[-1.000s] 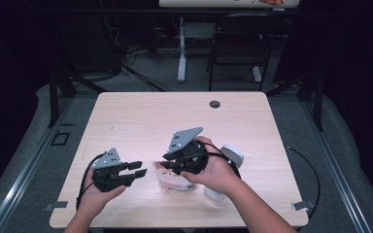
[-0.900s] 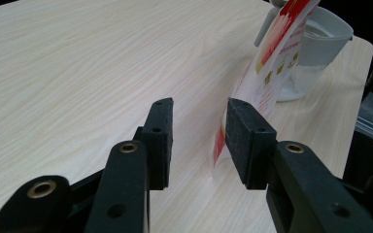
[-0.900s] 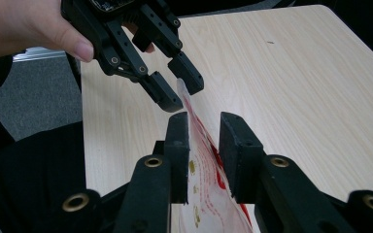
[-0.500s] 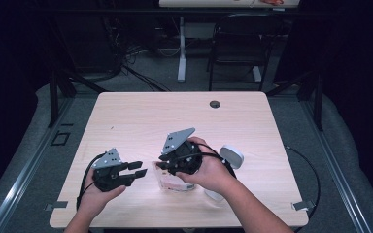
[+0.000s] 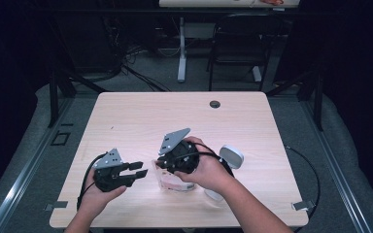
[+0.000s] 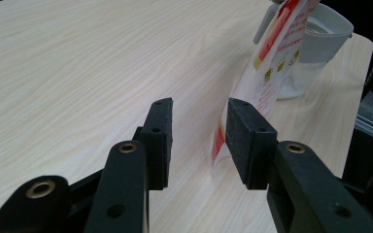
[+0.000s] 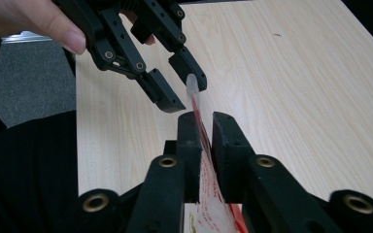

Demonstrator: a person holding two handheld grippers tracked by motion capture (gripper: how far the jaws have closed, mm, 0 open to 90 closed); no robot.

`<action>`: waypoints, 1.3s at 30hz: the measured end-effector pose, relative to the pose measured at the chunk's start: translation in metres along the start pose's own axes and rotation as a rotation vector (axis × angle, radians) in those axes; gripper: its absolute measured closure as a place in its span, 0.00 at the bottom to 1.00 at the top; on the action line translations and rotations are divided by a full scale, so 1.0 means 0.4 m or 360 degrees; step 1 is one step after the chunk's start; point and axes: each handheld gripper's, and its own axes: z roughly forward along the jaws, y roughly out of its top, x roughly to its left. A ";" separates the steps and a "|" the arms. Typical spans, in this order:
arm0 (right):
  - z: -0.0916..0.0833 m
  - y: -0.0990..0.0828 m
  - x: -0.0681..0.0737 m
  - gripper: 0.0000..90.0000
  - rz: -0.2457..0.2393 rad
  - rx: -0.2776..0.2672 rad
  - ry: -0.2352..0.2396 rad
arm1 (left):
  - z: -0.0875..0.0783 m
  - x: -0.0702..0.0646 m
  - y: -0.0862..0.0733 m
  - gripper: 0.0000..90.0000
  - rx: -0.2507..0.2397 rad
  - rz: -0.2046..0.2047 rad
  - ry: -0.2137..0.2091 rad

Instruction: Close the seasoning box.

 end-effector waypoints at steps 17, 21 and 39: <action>-0.018 -0.011 -0.014 1.00 0.0047 -0.0026 -0.0011 | 0.003 -0.002 0.000 0.70 0.0009 0.0008 -0.0002; -0.031 -0.024 -0.020 1.00 0.0062 -0.0057 -0.0021 | 0.005 -0.003 0.000 0.69 0.0008 0.0009 -0.0012; -0.094 -0.050 -0.017 1.00 0.0114 -0.0196 -0.0023 | 0.043 -0.028 -0.003 0.55 0.0003 0.0091 -0.0133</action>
